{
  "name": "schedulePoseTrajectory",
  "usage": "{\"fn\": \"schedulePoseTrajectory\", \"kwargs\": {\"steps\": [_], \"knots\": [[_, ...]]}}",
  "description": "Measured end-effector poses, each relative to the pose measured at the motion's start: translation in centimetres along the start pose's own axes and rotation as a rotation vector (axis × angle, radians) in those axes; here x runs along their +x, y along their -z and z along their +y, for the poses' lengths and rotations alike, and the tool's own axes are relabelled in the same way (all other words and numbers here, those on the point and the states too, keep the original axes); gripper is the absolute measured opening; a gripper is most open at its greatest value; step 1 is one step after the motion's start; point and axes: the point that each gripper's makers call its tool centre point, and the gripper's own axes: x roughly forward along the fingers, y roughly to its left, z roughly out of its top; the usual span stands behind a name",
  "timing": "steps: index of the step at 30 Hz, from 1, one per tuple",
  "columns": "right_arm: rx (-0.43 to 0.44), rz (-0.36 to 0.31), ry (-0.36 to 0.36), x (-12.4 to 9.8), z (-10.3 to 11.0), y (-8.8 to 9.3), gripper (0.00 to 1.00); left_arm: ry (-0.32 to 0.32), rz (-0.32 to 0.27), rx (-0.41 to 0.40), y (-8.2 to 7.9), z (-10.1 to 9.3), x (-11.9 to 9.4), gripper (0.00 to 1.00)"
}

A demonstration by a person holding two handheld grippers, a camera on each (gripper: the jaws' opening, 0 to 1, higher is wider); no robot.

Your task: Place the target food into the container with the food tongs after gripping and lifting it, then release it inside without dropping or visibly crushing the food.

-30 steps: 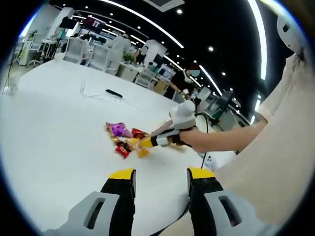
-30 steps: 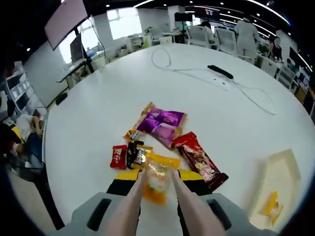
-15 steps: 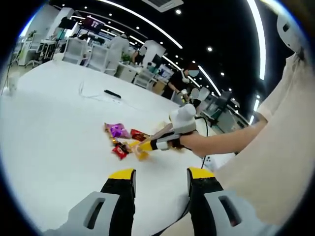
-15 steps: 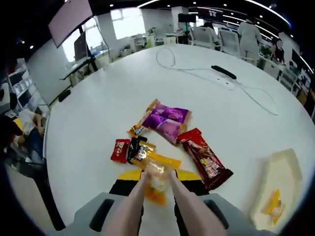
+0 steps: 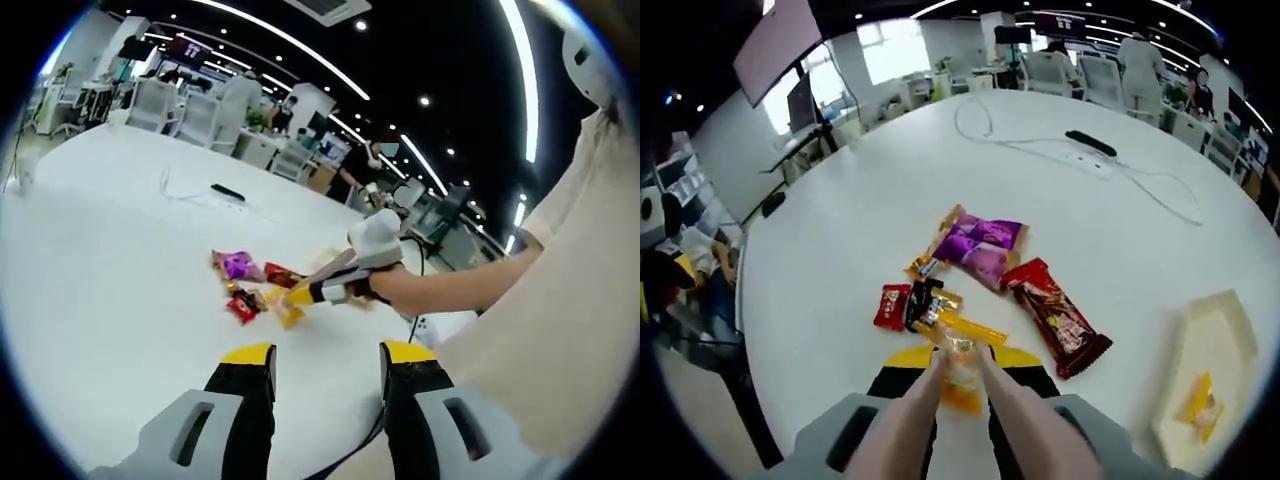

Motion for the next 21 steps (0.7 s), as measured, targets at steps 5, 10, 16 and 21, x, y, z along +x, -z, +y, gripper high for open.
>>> {"fn": "schedulePoseTrajectory", "kwargs": {"steps": [5, 10, 16, 21], "knots": [[0.015, -0.026, 0.010, -0.8, -0.8, -0.4, 0.18, 0.014, 0.005, 0.006, 0.1, -0.2, 0.2, 0.41], [0.028, -0.054, 0.022, -2.1, -0.8, -1.2, 0.19, 0.029, 0.009, 0.016, 0.0, -0.6, 0.7, 0.41], [0.021, -0.093, 0.024, -3.1, -0.3, -2.5, 0.19, 0.036, 0.008, 0.022, 0.2, -1.2, 0.7, 0.41], [0.020, -0.114, 0.031, -3.9, -0.4, -3.1, 0.19, 0.039, 0.009, 0.026, 0.4, -1.5, 0.5, 0.41]]}}
